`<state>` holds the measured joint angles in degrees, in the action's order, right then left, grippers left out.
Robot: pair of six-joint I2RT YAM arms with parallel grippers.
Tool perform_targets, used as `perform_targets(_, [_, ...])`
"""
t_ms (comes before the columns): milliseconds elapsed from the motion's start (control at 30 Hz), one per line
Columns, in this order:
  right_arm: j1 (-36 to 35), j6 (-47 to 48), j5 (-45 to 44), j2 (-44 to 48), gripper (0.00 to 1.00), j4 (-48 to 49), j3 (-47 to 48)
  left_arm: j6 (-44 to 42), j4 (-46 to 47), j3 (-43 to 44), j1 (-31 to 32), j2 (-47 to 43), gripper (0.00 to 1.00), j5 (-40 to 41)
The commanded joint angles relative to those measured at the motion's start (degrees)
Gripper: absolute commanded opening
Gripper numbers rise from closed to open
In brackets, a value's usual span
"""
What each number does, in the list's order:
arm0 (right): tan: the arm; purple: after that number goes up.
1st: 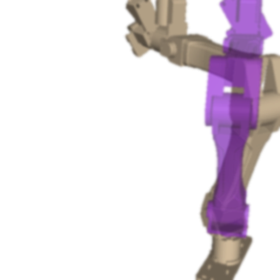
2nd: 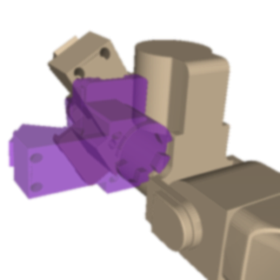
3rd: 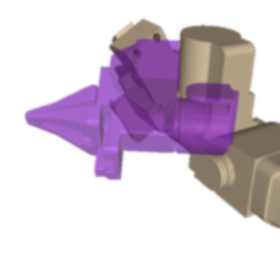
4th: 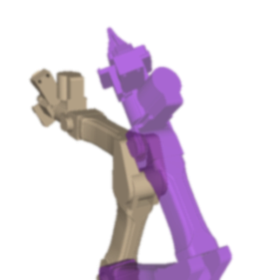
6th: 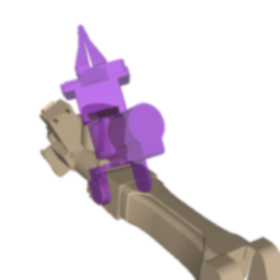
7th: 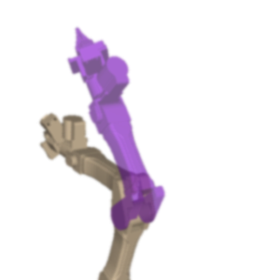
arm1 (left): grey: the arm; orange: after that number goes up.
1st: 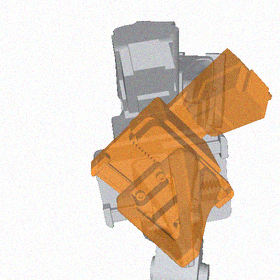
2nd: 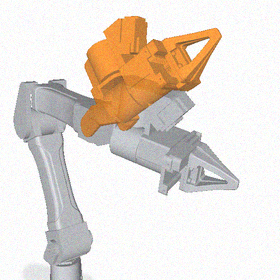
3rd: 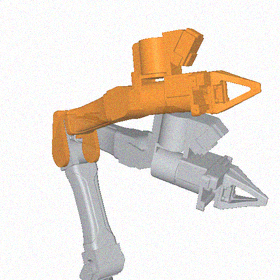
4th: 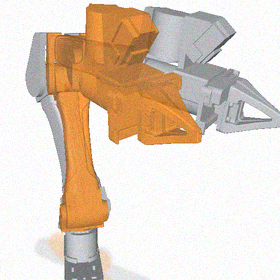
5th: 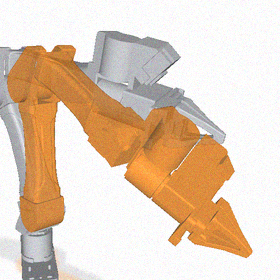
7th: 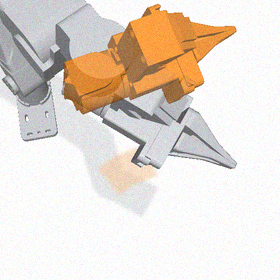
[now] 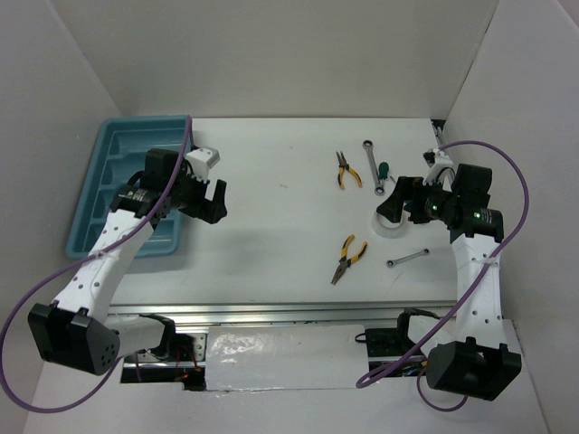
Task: Sort the tools into containers
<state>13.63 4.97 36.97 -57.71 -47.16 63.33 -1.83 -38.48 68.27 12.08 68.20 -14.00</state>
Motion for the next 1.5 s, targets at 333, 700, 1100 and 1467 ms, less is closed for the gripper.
perform_targets(333, [-0.79,5.13,5.39,-3.54,1.0,-4.87,-2.69,-5.91,-4.23,0.72,1.98,11.94,0.99,-8.41])
perform_targets(700, [-7.91,2.59,-3.81,-1.88,1.0,-3.04,-2.33,-5.74,-1.7,0.38,4.18,9.06,0.99,-7.62])
perform_targets(1100, [-15.02,1.8,-18.41,-17.25,0.54,-6.72,4.61,-2.57,2.77,2.49,16.57,11.44,0.79,2.83])
perform_targets(1467, [-30.05,6.79,-25.89,-22.0,0.55,-6.02,0.92,-0.2,6.49,2.04,11.14,8.26,0.82,-5.68])
